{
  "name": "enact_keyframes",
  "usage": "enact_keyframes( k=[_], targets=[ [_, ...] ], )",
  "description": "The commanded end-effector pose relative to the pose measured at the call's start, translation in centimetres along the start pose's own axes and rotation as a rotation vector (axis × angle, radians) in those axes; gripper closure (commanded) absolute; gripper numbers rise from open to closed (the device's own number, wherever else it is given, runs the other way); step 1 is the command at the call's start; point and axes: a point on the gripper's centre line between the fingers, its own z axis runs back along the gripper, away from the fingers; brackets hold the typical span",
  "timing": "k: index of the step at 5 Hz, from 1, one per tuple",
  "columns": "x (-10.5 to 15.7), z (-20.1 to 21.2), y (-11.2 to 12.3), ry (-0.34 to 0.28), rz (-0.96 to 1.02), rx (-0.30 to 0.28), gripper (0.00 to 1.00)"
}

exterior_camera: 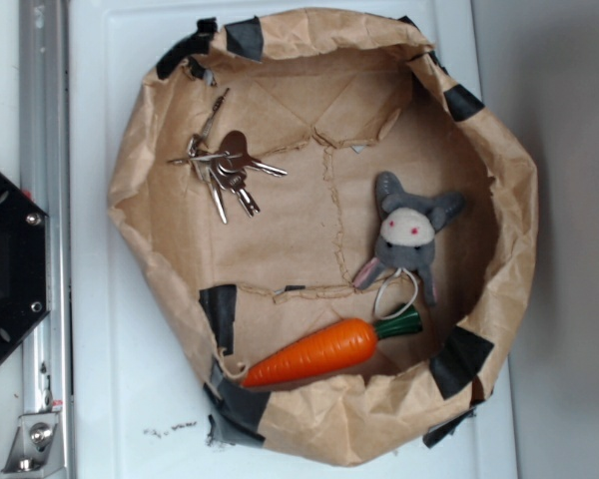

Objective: Grab the silver keys.

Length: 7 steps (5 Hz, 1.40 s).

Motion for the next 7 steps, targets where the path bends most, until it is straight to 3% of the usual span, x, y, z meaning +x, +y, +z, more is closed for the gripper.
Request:
enact_keyframes(
  k=[1,3,4,5,6,7],
  targets=[
    [0.0,0.0,0.0,0.0,0.0,0.0,0.0],
    [8.5,-3.8,1.0,-0.086,0.042,0.001,0.0],
    [10.3,-5.7,2.5,-0.053,0.047,-0.004,0.0],
    [10.8,-7.9,4.9,0.014,0.05,0.084,0.0],
    [10.0,-9.2,6.1,0.119,0.016,0.084,0.0],
    [10.1,-10.5,6.7,0.169,0.007,0.084,0.0]
  ],
)
